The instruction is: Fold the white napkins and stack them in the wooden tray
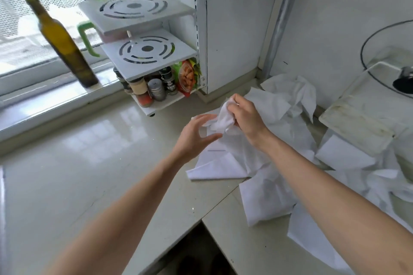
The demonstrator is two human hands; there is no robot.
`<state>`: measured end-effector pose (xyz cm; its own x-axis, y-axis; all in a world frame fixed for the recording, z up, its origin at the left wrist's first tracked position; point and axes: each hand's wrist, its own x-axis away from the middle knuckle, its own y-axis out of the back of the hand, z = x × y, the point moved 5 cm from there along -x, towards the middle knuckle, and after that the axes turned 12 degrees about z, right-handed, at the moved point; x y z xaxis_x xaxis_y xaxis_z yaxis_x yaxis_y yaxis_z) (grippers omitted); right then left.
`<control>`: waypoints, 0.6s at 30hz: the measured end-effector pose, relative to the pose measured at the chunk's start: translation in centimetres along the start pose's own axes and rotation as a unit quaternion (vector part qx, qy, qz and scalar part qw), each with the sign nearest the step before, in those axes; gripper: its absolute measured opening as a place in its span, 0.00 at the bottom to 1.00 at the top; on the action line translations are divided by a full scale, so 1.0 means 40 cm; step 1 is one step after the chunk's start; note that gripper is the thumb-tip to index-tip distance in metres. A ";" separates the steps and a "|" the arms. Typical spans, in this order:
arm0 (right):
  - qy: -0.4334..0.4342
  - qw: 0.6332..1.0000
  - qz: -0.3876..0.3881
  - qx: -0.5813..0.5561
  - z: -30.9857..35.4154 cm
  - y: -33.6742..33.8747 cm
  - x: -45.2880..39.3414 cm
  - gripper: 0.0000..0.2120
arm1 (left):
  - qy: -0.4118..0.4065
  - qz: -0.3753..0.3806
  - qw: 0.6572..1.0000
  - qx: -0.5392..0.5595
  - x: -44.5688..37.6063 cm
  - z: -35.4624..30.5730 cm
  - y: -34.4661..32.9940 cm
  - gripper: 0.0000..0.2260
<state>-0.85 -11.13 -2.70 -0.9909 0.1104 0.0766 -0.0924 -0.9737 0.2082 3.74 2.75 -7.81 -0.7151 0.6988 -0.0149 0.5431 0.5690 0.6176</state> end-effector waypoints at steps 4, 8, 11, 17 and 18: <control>0.081 0.995 0.041 0.052 0.088 -0.049 -0.014 0.07 | -0.015 -0.034 0.997 0.063 0.031 -0.010 0.071 0.05; 0.179 0.978 -0.001 0.106 0.184 -0.046 -0.040 0.08 | 0.013 -0.084 0.979 0.185 0.041 -0.030 0.158 0.04; 0.221 0.941 -0.012 0.255 0.251 -0.039 -0.058 0.09 | 0.022 -0.136 0.968 0.211 0.020 -0.058 0.228 0.05; 0.219 0.899 -0.062 0.373 0.355 -0.018 -0.072 0.08 | -0.018 -0.175 0.969 0.173 0.005 -0.191 0.326 0.06; 0.217 0.903 -0.085 0.360 0.374 -0.014 -0.067 0.10 | -0.044 -0.160 0.972 0.164 0.007 -0.211 0.334 0.07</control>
<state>3.33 -7.92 11.56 -0.9280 0.0057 -0.3727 -0.3141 -0.5502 0.7737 7.06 6.88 7.08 -0.8383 0.4887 -0.2418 0.4194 0.8613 0.2868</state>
